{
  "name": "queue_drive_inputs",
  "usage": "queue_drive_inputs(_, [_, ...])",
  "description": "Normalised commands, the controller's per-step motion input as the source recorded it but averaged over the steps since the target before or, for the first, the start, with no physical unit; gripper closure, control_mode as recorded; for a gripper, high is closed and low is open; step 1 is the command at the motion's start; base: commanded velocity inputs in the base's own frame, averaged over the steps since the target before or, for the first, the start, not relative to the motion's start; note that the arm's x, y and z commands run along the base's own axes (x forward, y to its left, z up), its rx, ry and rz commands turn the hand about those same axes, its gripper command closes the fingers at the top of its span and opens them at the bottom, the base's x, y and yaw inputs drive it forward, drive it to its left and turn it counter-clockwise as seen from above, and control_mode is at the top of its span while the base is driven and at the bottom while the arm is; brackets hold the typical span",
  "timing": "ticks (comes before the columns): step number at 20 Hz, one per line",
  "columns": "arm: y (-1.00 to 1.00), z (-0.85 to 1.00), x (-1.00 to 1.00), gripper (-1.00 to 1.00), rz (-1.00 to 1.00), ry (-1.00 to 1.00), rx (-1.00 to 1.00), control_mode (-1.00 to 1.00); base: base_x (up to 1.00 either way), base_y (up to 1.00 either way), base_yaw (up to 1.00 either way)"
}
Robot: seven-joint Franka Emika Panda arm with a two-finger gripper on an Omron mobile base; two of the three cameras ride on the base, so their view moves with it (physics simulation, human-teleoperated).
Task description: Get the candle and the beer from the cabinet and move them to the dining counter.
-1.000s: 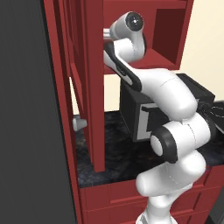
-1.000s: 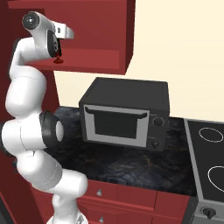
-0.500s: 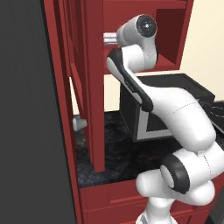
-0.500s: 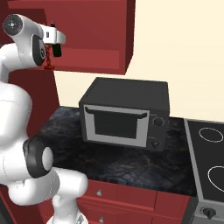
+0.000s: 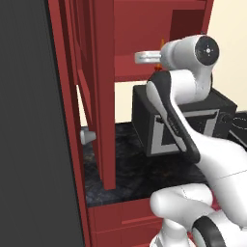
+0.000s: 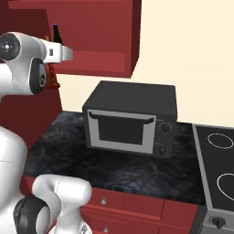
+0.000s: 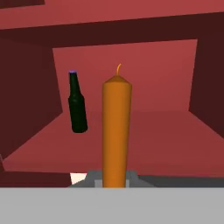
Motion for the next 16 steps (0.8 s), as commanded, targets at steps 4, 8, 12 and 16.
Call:
queue_drive_inputs(4, [-0.47, -0.08, -1.00, 1.00, 0.00, 0.00, 0.00, -1.00, 0.00, 0.00, 0.00])
queue_drive_inputs(8, [-0.32, -0.13, -1.00, 1.00, 0.00, 0.00, 0.00, -1.00, 0.00, 0.00, 0.00])
queue_drive_inputs(12, [-0.25, -0.19, -1.00, 1.00, 0.00, 0.03, 0.00, -1.00, 0.00, 0.00, 0.00])
queue_drive_inputs(16, [0.00, -0.24, -0.78, 1.00, 0.00, 0.02, 0.00, -1.00, 0.00, 0.00, 0.00])
